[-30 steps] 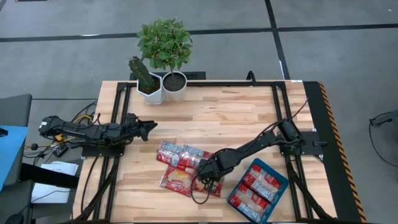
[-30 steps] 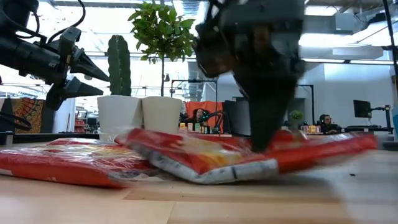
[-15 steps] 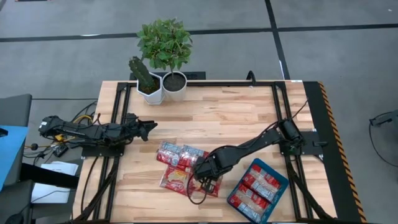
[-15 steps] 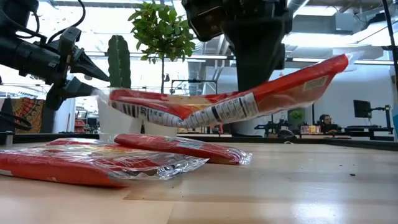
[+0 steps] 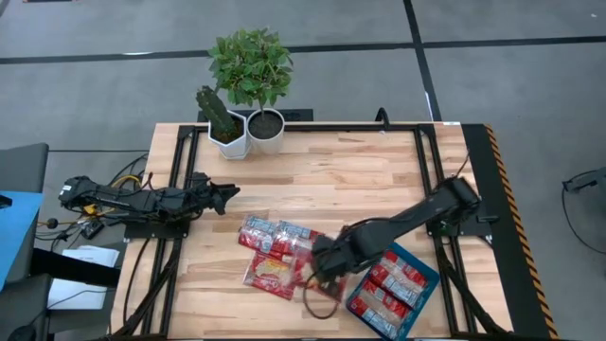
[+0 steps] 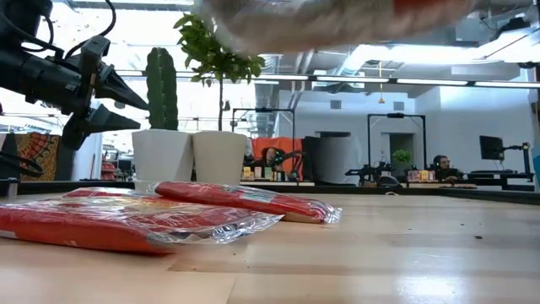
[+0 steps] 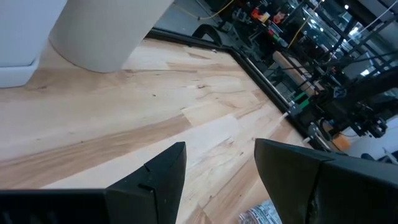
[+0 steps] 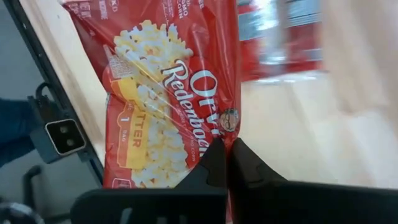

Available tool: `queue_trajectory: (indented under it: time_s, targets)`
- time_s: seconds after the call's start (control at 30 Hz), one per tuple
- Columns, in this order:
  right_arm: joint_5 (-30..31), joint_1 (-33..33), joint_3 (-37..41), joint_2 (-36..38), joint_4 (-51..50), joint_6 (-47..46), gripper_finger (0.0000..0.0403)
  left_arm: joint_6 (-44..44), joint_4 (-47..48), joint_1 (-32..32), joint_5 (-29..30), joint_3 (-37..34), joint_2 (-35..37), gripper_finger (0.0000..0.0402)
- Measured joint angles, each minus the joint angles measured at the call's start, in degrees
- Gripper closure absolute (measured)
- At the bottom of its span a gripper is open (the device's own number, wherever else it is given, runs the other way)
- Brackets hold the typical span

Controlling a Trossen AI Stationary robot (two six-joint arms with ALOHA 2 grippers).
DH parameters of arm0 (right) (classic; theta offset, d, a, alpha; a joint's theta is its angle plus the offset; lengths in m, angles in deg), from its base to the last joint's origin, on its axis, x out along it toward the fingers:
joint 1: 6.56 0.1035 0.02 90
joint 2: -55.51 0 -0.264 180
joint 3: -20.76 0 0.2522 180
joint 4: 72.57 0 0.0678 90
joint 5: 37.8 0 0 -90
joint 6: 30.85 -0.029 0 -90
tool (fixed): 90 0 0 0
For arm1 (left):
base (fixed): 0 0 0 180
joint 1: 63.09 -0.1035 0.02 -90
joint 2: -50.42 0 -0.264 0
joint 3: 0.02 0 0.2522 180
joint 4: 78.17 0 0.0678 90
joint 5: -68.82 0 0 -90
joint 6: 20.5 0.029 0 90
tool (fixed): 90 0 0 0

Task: Sort popcorn bags into baskets
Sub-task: Put the red popcorn bag into the blue bin

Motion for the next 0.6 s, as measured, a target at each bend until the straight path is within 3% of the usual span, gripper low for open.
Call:
queue_trajectory:
  time_s: [0.33, 0.6]
  targets:
    - [9.27, 5.11, 0.74, 12.57, -20.19, -11.71, 0.0399, -0.01, 0.33, -0.01, -0.86, 0.0, 0.0, 0.0219]
    - [9.71, 14.56, 17.63, 23.65, -17.52, -31.8, 0.0399, 0.17, 0.5, -0.01, -0.86, 0.0, 0.0, 0.0219]
